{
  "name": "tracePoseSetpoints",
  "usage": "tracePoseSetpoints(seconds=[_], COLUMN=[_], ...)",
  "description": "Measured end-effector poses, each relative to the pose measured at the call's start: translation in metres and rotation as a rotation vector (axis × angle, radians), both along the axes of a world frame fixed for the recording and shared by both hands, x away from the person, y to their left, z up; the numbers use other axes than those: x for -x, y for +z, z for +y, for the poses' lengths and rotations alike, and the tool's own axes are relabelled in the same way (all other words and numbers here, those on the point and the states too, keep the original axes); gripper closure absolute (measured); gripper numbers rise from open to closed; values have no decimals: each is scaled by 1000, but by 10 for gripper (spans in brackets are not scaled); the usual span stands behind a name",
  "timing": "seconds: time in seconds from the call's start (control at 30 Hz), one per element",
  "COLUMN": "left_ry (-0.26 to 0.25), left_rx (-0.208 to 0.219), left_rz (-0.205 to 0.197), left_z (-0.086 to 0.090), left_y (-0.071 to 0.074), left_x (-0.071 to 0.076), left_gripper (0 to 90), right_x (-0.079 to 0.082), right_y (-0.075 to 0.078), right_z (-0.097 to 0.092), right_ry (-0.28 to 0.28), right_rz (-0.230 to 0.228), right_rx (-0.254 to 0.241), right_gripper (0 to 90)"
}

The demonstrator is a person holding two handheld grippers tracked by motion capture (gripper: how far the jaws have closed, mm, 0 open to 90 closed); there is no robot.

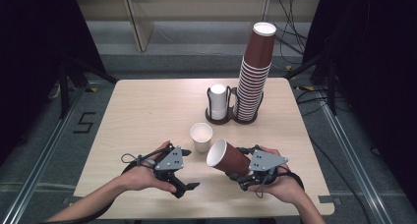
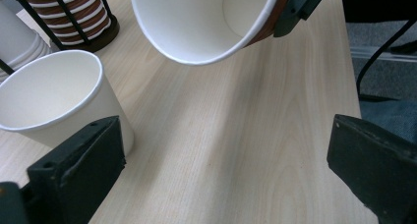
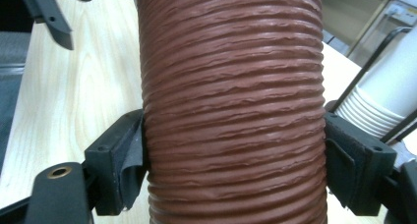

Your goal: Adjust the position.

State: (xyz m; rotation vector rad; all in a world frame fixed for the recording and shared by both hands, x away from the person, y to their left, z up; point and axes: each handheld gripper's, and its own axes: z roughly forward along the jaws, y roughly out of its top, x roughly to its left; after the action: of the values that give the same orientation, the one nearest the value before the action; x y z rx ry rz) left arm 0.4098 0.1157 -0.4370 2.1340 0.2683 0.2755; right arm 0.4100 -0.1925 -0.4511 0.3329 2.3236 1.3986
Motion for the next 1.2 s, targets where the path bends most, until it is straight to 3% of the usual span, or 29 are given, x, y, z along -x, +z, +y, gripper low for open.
tracePoseSetpoints(seconds=[0.17, 0.27, 0.33, 0.43, 0.5, 0.57, 0.73, 0.87, 0.93, 1.03, 1.13, 1.2], left_ry=[21, 34, 49, 71, 107, 138, 161, 194, 194, 206, 200, 191], left_rx=[28, 41, 50, 69, 116, 133, 198, 251, 260, 282, 288, 297], left_rz=[-16, -14, -11, -7, 14, 19, 34, 60, 54, 63, 61, 60], left_z=[-2, -4, -6, -8, -12, -14, -19, -23, -24, -27, -30, -32], left_y=[0, 0, 0, 1, 2, 4, 9, 13, 14, 16, 20, 22], left_x=[2, 2, 2, 1, 0, -1, -2, -4, -5, -8, -9, -9], left_gripper=[4, 0, 0, 0, 0, 0, 7, 16, 19, 21, 21, 21], right_x=[-1, -3, -2, -4, -3, -3, -4, -6, -4, -4, 0, -2], right_y=[-4, -5, -6, -7, -6, -6, -4, -4, -5, -7, -6, -4], right_z=[-4, -6, -6, -8, -9, -10, -12, -11, -9, -10, -11, -13], right_ry=[-45, -57, -81, -93, -110, -127, -169, -198, -208, -202, -207, -202], right_rz=[13, -12, 9, -25, -15, -15, -52, -46, -31, -48, -23, -61], right_rx=[-44, -54, -79, -99, -108, -125, -152, -191, -193, -183, -194, -184], right_gripper=[199, 199, 199, 199, 199, 199, 199, 199, 199, 198, 198, 198])
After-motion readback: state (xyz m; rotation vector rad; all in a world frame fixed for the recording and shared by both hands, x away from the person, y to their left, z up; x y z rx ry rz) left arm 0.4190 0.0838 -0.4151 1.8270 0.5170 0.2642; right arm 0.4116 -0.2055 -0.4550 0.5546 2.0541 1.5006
